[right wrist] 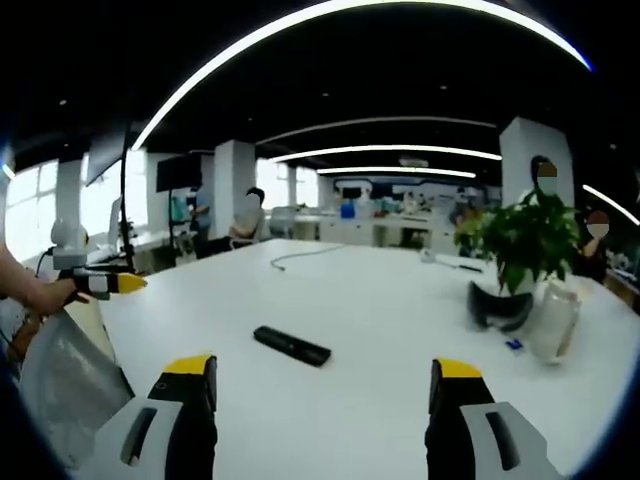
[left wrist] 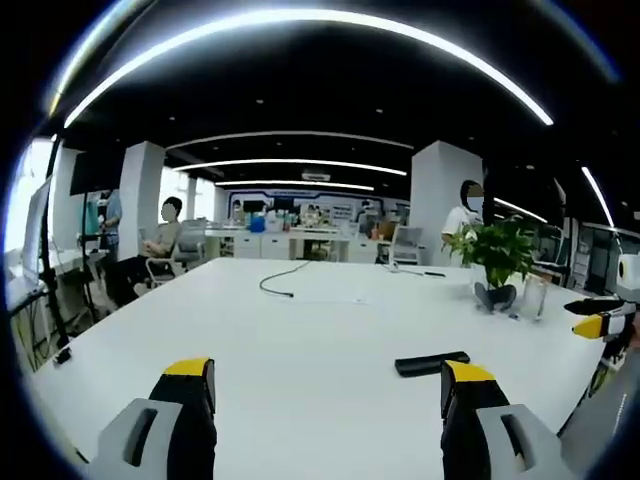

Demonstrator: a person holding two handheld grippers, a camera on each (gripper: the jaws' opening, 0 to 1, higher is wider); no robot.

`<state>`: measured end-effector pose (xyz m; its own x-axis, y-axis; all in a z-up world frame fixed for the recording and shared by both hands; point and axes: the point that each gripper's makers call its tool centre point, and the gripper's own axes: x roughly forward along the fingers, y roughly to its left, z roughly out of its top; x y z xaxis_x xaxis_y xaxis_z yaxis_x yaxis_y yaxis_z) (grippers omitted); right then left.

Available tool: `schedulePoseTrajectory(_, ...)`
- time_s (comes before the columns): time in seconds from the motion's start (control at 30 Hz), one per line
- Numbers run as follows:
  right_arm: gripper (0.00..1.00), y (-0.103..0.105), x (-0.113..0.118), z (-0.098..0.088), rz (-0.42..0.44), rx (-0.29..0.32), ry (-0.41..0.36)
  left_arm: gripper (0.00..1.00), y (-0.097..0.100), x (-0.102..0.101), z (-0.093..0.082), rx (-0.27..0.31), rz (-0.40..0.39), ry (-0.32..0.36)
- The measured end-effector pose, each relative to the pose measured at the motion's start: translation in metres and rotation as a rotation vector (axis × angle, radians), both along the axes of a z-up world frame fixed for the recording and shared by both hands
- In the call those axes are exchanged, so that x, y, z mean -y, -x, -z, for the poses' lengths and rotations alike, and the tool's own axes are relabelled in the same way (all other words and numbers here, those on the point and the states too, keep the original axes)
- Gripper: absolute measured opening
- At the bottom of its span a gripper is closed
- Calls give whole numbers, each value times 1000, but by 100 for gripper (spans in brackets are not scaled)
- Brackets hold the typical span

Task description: Press the specified remote control buttons in sequence, fully releasing each button before pressing the next.

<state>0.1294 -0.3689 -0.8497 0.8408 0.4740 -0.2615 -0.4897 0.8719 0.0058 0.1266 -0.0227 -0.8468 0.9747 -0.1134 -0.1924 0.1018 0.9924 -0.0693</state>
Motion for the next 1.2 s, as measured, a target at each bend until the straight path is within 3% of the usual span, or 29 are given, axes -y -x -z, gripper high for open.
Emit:
schedulePoseTrajectory(0.13,87,1,-1,9,-5,-39,24,97,2,-14,-3,24,-58,51)
schedulePoseTrajectory(0.33,86,3,1,6,2,-25,17,96,8,-20,0,14,-104,95)
schedulePoseTrajectory(0.8,84,3,11,16,43,-69,27,95,10,-10,8,-31,-68,75)
schedulePoseTrajectory(1.07,84,3,4,21,10,-80,69,96,7,4,13,-56,2,79)
schedulePoseTrajectory(1.2,85,5,1,23,-6,-90,73,96,4,6,9,-36,24,57)
